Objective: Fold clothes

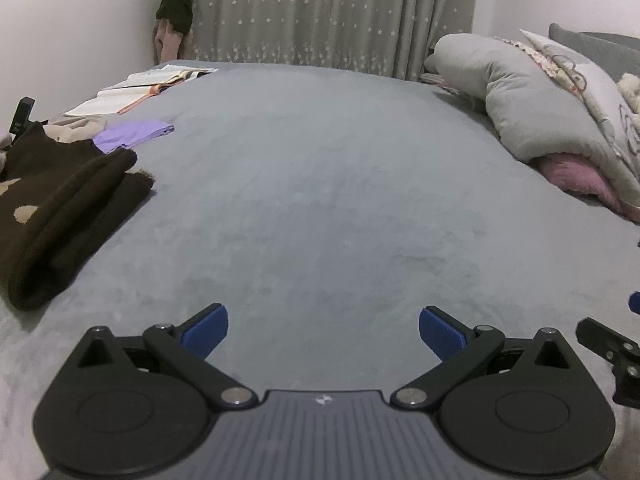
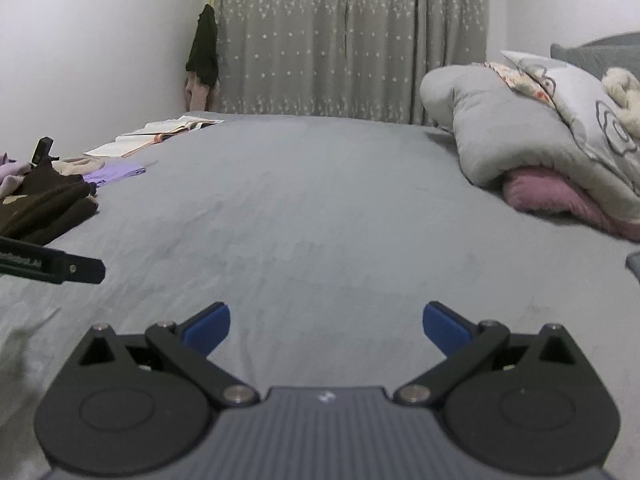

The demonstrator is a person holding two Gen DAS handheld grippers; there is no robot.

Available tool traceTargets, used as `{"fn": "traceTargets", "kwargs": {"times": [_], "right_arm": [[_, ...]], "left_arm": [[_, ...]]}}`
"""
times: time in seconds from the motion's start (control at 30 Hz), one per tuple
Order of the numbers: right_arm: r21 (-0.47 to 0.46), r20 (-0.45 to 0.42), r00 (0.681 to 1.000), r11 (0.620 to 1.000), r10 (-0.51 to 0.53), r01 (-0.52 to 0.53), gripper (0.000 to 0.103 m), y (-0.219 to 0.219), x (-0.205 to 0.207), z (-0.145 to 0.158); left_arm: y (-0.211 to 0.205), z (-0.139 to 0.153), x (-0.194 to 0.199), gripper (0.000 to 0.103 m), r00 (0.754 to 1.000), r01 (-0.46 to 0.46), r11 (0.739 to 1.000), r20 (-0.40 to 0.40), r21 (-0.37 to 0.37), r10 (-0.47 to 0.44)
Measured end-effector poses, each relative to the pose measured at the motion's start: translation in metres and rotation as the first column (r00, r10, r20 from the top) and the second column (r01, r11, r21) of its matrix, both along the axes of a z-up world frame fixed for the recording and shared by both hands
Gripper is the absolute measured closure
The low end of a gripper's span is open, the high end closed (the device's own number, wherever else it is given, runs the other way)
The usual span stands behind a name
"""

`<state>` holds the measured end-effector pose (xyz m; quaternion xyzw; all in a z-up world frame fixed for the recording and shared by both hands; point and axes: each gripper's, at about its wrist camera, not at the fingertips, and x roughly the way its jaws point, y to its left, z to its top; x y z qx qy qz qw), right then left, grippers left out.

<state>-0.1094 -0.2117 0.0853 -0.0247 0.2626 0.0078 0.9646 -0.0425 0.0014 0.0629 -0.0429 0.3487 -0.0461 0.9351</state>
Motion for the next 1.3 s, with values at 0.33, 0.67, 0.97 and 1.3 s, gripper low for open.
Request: {"fn": "traceTargets", "kwargs": {"times": [0.33,0.67,0.97,1.3], "right_arm": [[0.035,0.046,0.992,0.992,-0.121,0.120,0.000,-0.019,-0.005,-0.006],[0.039,0.061,0.976,0.977,-0.209,0.207,0.000,-0.049,0.001,-0.013],[0.004,0.048,0.975,0.976,-0.219,0.219,0.000,-0.059,0.009,-0.030],[0.031,-0.049,0.968,0.968,-0.246,0.247,0.000,-0.067,0.026,-0.051]], "left_arm": [[-0.022,-0.010,0.024,0.001,0.998,0.029,0.998,0.060,0.058,-0.032],[-0.021,-0.028,0.034,0.001,0.994,0.051,0.997,0.092,0.054,-0.056],[-0.033,-0.049,0.033,0.001,0.995,0.077,0.993,0.057,0.090,-0.083],[-0.035,-0.058,0.033,0.000,0.996,0.074,0.993,0.051,0.092,-0.079]]}}
